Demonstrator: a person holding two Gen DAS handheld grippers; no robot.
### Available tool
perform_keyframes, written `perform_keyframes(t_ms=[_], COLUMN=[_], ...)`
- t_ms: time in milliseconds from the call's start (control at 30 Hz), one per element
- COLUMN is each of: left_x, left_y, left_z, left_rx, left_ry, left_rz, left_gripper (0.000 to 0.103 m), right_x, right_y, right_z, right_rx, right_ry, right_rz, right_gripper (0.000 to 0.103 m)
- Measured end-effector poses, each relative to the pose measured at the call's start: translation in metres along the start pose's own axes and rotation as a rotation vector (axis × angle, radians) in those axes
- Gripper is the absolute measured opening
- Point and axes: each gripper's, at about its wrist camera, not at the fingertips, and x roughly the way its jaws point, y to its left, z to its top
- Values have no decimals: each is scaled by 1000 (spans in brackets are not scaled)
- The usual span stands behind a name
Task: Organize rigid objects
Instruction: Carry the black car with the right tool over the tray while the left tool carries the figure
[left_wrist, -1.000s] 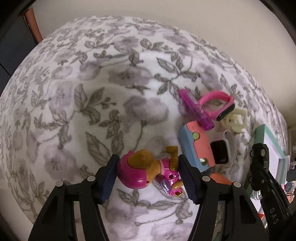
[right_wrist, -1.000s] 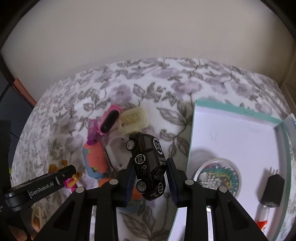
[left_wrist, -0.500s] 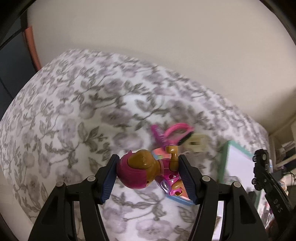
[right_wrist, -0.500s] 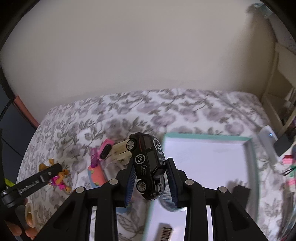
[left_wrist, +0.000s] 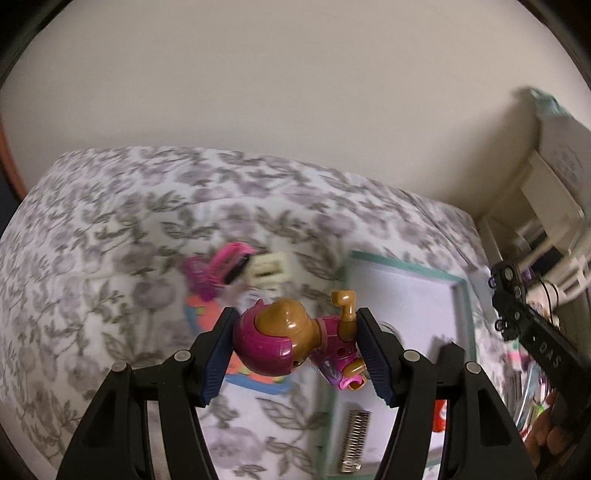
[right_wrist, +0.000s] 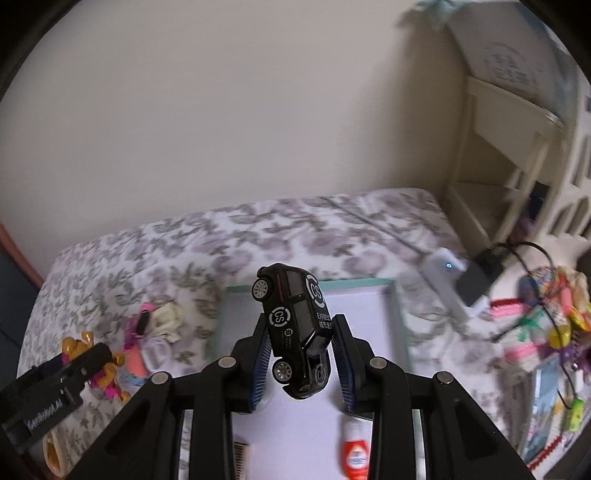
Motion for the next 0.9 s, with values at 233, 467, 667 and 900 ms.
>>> perform_keyframes(t_ms=[233, 467, 667, 900], left_x=[14, 46, 70, 88], left_y=[-58, -91, -97, -98], left_z=[-18, -45, -60, -71], left_rx=[149, 253, 269, 277], left_ry=[36, 123, 201, 247], left_rz=[-22, -27, -29, -17], left_gripper=[66, 66, 66, 66], right_x=[6, 40, 73, 90], right_y=[-28, -36, -37, -27], right_z=[-4, -19, -37, -49], right_rx=[53, 62, 67, 45], right_ry=[50, 167, 271, 330], right_rz=[-38, -22, -6, 28], right_gripper=[34, 34, 35, 35])
